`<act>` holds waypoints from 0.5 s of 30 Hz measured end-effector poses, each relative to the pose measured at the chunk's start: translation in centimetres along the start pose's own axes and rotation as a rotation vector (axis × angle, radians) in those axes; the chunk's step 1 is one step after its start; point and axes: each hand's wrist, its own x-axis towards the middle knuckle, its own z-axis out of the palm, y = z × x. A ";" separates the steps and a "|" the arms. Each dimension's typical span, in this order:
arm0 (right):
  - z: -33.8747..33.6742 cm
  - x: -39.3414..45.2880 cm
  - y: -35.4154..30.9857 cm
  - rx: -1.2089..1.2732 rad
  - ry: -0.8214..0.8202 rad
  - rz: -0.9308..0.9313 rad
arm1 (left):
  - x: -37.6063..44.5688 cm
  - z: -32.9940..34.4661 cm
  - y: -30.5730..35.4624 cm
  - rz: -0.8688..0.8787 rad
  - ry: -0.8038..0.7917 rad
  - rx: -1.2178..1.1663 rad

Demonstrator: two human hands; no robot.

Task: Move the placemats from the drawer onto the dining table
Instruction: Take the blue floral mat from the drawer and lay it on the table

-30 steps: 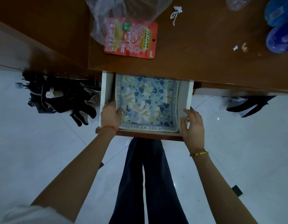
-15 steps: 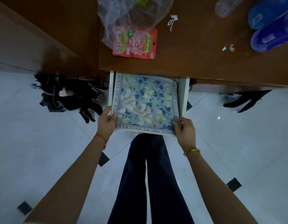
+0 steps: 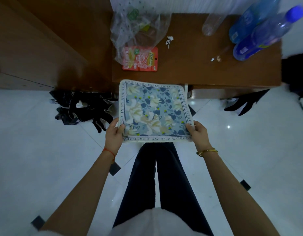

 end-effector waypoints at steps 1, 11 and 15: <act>-0.4 -1.0 -0.7 0.000 -0.004 -0.020 | -0.9 -0.2 0.8 0.009 -0.006 0.000; -5.2 -13.5 -6.4 0.024 0.160 -0.267 | -10.0 -2.3 10.0 0.259 -0.158 0.017; -7.3 -18.4 -7.1 0.086 0.262 -0.328 | -12.9 -2.1 12.5 0.338 -0.229 0.050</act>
